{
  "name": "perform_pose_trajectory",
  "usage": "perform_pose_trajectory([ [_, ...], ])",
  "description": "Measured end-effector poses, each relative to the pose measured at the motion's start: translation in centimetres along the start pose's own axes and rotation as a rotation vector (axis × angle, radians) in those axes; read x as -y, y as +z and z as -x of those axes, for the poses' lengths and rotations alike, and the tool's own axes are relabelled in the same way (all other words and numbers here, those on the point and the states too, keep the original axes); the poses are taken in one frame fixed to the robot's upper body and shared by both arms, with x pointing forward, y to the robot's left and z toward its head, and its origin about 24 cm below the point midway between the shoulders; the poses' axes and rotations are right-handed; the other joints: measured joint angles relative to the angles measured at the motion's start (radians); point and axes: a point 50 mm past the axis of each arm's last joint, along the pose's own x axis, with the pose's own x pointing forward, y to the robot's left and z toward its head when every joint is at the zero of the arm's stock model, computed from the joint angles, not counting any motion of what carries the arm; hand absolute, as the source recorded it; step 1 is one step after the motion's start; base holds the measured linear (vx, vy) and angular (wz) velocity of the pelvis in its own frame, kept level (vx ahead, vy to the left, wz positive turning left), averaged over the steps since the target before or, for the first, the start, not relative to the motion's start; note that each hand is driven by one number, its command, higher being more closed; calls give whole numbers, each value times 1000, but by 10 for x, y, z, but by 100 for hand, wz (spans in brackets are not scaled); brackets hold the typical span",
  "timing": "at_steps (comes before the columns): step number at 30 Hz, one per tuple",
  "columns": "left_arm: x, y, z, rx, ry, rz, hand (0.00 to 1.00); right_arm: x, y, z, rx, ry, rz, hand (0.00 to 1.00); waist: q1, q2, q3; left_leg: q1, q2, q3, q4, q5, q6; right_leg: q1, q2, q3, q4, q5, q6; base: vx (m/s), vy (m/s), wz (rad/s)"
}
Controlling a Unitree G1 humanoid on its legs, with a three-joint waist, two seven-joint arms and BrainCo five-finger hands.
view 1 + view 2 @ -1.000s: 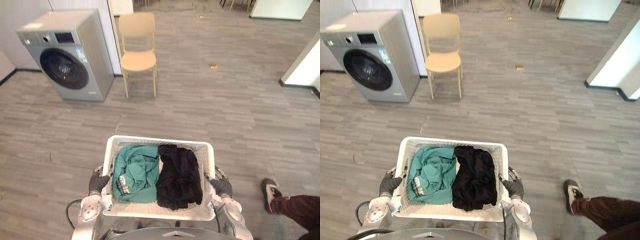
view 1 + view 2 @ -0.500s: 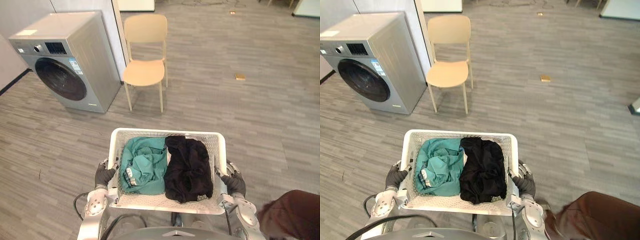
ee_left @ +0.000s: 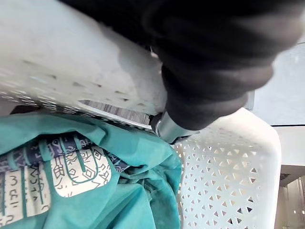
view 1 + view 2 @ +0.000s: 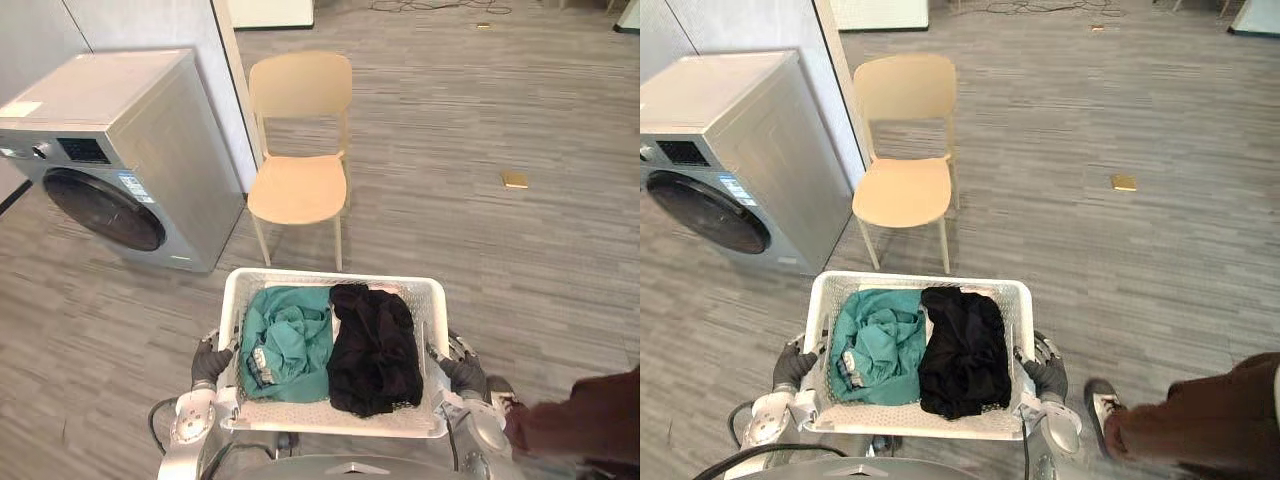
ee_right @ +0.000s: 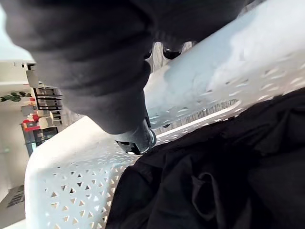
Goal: Pick up the laundry basket with both hands and put the clothes into the washing machine.
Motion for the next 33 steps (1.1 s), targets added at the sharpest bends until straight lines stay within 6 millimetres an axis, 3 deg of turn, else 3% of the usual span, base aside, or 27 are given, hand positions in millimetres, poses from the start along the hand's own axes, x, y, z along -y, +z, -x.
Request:
perform_pose_trajectory([
  [1, -2, 0, 0, -2, 1, -13, 100, -1, -3, 1, -12, 0, -8, 100, -6, -4, 3, 33, -4, -8, -1, -27, 5, -29, -5, 3, 76, 91, -1, 829, 189, 8],
  [2, -6, -2, 0, -11, 10, -25, 100, -5, -7, 3, -22, 8, -27, 100, -10, -2, 8, 110, -5, -21, -9, -74, 3, -90, -12, -19, 222, 84, -42, 370, 77, 6],
  [3, -8, -3, 0, -16, 14, -28, 100, -6, -9, 4, -28, 9, -33, 100, -14, 8, 14, 154, -5, -34, -22, -90, 5, -113, -12, -47, 273, 54, -83, 475, 91, 23],
  [4, -9, -3, 0, -17, 13, -35, 100, -5, -13, 7, -41, 5, -33, 100, -31, 30, 24, 241, 3, -69, -59, -111, 3, -153, -4, -103, 318, -11, -161, 543, 49, 52],
  [5, -9, -1, -1, -10, 6, -46, 100, -3, -15, 10, -51, 3, -30, 100, -45, 46, 25, 306, 12, -103, -105, -124, 1, -207, 19, -143, 298, -69, -183, 640, 39, 66],
  [6, -9, 0, -2, -3, 0, -53, 100, -3, -15, 11, -48, 6, -31, 100, -50, 51, 25, 331, 15, -125, -127, -130, -4, -238, 28, -159, 259, -97, -180, 598, -39, 78],
  [7, -9, 3, -3, 6, -13, -68, 100, -3, -14, 12, -45, 15, -34, 100, -63, 61, 31, 365, 23, -154, -150, -148, -15, -293, 47, -177, 136, -144, -179, 483, -112, 72],
  [9, -9, 3, -4, 7, -15, -65, 100, -3, -15, 13, -47, 15, -35, 100, -66, 57, 38, 413, 46, -178, -158, -185, -39, -331, 72, -187, -144, -165, -178, 488, -163, 51],
  [11, -9, 3, -3, 4, -14, -65, 100, -4, -13, 14, -39, 17, -41, 100, -57, 54, 36, 471, 86, -197, -158, -242, -72, -339, 96, -171, -522, -81, -189, 514, -240, 35],
  [12, -9, 3, -3, 5, -15, -65, 100, -3, -12, 15, -34, 17, -42, 100, -56, 52, 35, 484, 96, -205, -157, -258, -82, -336, 99, -150, -586, -47, -187, 562, -306, 44],
  [13, -8, 1, -3, 0, -14, -61, 100, -2, -11, 16, -30, 17, -41, 100, -59, 46, 31, 509, 114, -217, -155, -280, -97, -326, 109, -140, -606, 53, -173, 600, -322, 45],
  [14, -4, -5, -2, -23, -15, -42, 100, 0, -11, 17, -36, 18, -24, 100, -58, 75, 22, 520, 156, -231, -127, -288, -99, -318, 138, -173, -557, 58, -196, 693, -384, 43],
  [16, 2, -7, -1, -30, -21, -18, 100, 3, -1, 16, -4, 23, -2, 100, -55, 87, 24, 514, 183, -234, -82, -249, -100, -324, 142, -202, -482, -4, -229, 591, -342, 34],
  [17, 6, -8, 0, -35, -22, -1, 100, 4, 4, 16, 14, 31, 13, 100, -54, 88, 26, 498, 206, -236, 11, -202, -97, -290, 154, -226, -445, -59, -252, 508, -319, 36],
  [19, 5, -9, 1, -36, -17, 5, 100, 3, 8, 18, 33, 37, 13, 100, -54, 87, 32, 420, 241, -253, 225, -121, -68, -227, 171, -256, -451, -101, -271, 418, -295, 27],
  [20, 3, -9, 2, -36, -6, 11, 100, 1, 14, 19, 57, 49, 12, 100, -36, 86, 35, 330, 285, -263, 458, -8, -36, -172, 197, -262, -464, -131, -289, 309, -248, -1],
  [23, -1, -15, 7, -53, 13, 38, 100, -1, 15, 18, 67, 57, 9, 100, -18, 97, 46, 195, 346, -249, 767, -15, -13, -85, 245, -252, -484, -184, -320, 219, -162, -20],
  [24, -4, -19, 10, -66, 22, 37, 100, -3, 13, 18, 60, 66, 11, 100, -15, 93, 47, 155, 351, -229, 789, -32, 6, -60, 247, -241, -487, -210, -312, 233, -110, -13],
  [26, -7, -24, 14, -86, 34, 37, 100, -2, 8, 21, 35, 65, 15, 100, -11, 92, 47, 107, 348, -205, 735, -72, 9, -37, 245, -227, -512, -218, -311, 220, -44, -12],
  [28, -9, -27, 16, -98, 41, 34, 100, -3, 5, 21, 19, 67, 15, 100, -6, 82, 54, 84, 317, -192, 574, -130, -10, -25, 226, -209, -531, -216, -316, 202, 38, -14],
  [29, -9, -28, 16, -105, 43, 34, 100, -1, 3, 20, 7, 58, 20, 100, -9, 75, 57, 86, 270, -203, 359, -169, -47, -11, 200, -203, -550, -215, -308, 167, 86, -5],
  [31, -7, -28, 16, -103, 35, 34, 100, 5, -1, 16, -15, 41, 34, 100, -9, 78, 53, 116, 209, -243, 70, -161, -88, -15, 175, -195, -558, -208, -273, 213, 178, -12],
  [33, -3, -27, 15, -102, 24, 33, 100, 7, -3, 12, -29, 25, 39, 100, -8, 95, 49, 133, 205, -232, -59, -89, -99, -15, 174, -177, -551, -222, -244, 205, 211, -31],
])
